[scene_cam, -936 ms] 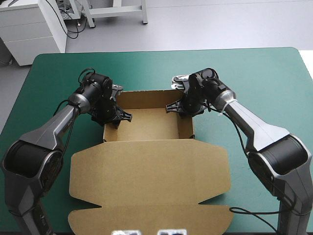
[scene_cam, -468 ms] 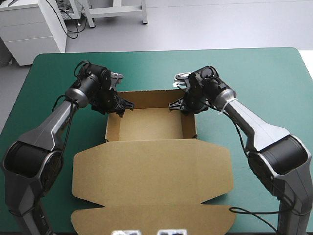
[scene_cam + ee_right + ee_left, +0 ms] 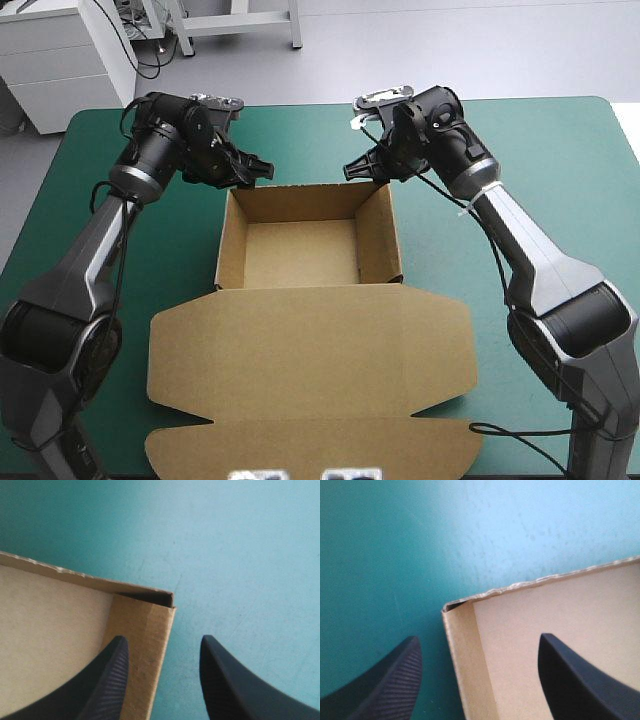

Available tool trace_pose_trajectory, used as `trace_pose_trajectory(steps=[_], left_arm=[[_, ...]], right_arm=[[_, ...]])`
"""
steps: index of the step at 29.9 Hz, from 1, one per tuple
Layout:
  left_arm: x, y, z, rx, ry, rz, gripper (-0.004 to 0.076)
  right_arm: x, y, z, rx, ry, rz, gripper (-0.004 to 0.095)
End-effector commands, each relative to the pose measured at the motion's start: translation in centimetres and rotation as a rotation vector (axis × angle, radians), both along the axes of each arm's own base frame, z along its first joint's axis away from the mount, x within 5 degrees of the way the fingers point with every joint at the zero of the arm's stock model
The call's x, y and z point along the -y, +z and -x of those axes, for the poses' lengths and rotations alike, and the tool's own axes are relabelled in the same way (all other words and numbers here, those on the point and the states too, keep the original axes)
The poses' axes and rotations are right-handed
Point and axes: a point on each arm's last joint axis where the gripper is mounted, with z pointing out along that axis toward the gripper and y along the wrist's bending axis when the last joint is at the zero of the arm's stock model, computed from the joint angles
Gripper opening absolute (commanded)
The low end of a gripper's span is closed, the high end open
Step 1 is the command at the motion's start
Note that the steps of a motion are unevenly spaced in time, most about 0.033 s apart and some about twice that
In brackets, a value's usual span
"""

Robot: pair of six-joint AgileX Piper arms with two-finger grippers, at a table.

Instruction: Fold the box

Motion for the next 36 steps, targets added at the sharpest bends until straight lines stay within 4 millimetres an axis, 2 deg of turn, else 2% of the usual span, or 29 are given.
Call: trace_pose_trajectory(steps=[1,6,7,9,11,14,15,16,20,22,29,36], left_arm=[[-1.1,6.5,3.4,0.139,-0.014,0.042,0.0475],[-2.7,10.9,6.9,0.273,-0.017,0.036,0.0456],[-3.3,12.3,8.2,0.317,-0.009,0.033,0.0430],[-3.9,13.6,9.9,0.364,-0.029,0.024,0.0376],[-4.6,15.0,11.9,0.412,-0.065,0.018,0.0260],[-5.7,16.5,15.2,0.470,-0.078,0.024,0.0039],[-6.0,16.6,16.1,0.475,-0.079,0.024,-0.0006],[-6.3,16.7,17.1,0.483,-0.078,0.027,-0.0004],[-7.3,15.2,19.9,0.451,-0.080,0.017,-0.0007],[-7.9,13.8,21.6,0.420,-0.082,0.008,-0.0007],[-9.3,6.8,25.8,0.303,-0.087,-0.023,-0.0007],[-10.6,1.7,29.6,0.302,-0.088,-0.013,-0.0008]], right_arm=[[1.1,5.6,1.9,0.142,0.015,-0.063,0.0417],[1.5,6.8,2.5,0.171,-0.006,-0.087,0.0409],[1.5,6.9,2.6,0.169,-0.017,-0.097,0.0410],[1.5,6.9,2.6,0.164,-0.037,-0.113,0.0409],[1.4,6.8,2.6,0.157,-0.037,-0.121,0.0409],[1.4,6.7,2.6,0.150,-0.052,-0.137,0.0409],[1.4,6.7,2.5,0.151,-0.055,-0.134,0.0407],[1.7,6.7,2.4,0.151,-0.065,-0.136,0.0402],[2.1,6.3,2.1,0.116,-0.082,-0.169,0.0390],[2.1,5.7,2.0,0.075,-0.080,-0.200,0.0390],[1.8,2.5,1.7,-0.040,-0.069,-0.178,0.0390],[1.6,-0.2,1.9,-0.135,-0.062,-0.153,0.0390]])
